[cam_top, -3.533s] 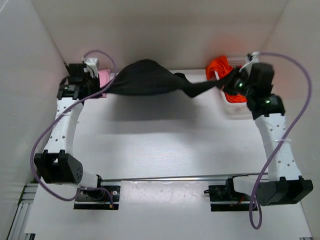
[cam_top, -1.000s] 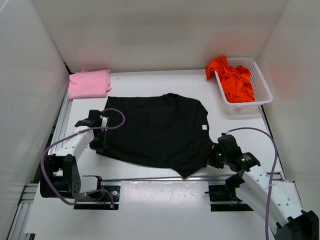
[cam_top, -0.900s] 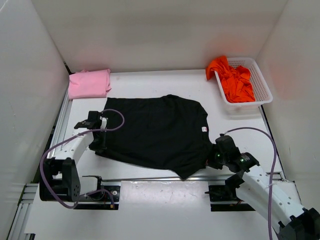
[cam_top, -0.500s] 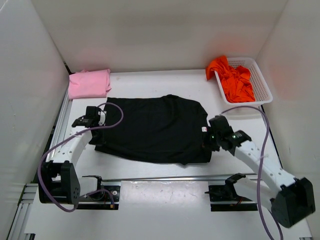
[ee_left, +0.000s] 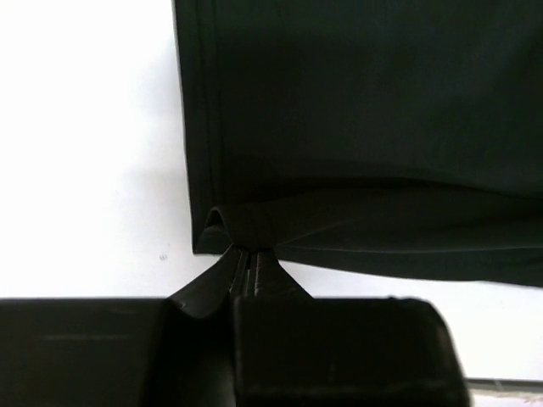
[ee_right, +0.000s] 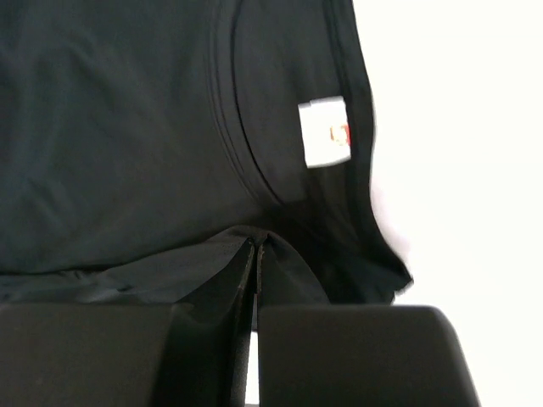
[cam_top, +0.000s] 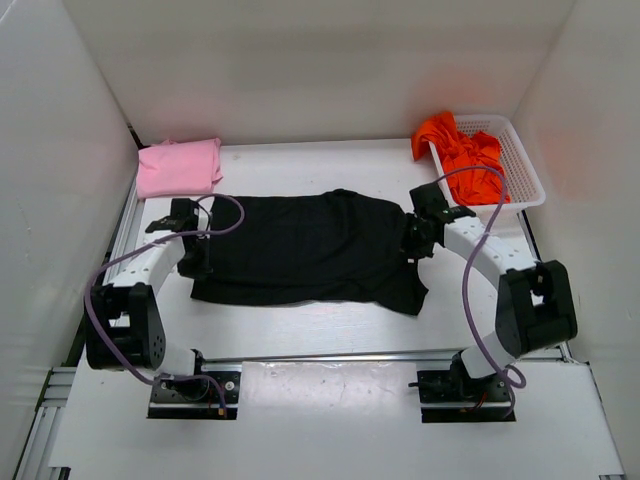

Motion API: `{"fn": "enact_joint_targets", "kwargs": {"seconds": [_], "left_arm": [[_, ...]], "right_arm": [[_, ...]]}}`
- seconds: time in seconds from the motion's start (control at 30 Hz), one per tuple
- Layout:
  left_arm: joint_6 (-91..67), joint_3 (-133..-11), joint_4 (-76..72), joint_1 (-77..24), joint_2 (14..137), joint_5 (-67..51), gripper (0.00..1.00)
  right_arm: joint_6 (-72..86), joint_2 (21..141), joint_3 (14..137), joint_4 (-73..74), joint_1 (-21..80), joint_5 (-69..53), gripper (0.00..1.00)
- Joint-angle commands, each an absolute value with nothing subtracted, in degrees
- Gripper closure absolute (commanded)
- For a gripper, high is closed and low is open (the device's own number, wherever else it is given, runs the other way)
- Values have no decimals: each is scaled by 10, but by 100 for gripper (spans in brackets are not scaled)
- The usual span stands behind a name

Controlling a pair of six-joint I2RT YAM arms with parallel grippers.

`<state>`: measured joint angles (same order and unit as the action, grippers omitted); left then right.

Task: Fold and stack the t-shirts
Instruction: Fold the flattened tshirt in 1/3 of the way

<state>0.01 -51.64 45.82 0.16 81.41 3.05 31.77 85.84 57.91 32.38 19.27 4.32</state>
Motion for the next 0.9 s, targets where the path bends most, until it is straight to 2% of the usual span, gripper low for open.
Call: {"fn": "enact_joint_targets", "kwargs": {"seconds": [0.0, 0.27, 0.5, 0.87], "left_arm": [[0, -544, 435, 18, 822, 11, 90], [0, -549, 418, 35, 847, 0, 90], [0, -560, 417, 40, 885, 0, 90], [0, -591, 407, 40, 914, 5, 90]], "right_arm": [[289, 892, 627, 313, 178, 32, 100], [271, 924, 682, 313, 143, -3, 100], [230, 999, 736, 326, 143, -60, 100], [230, 1064, 795, 344, 143, -39, 100]]}}
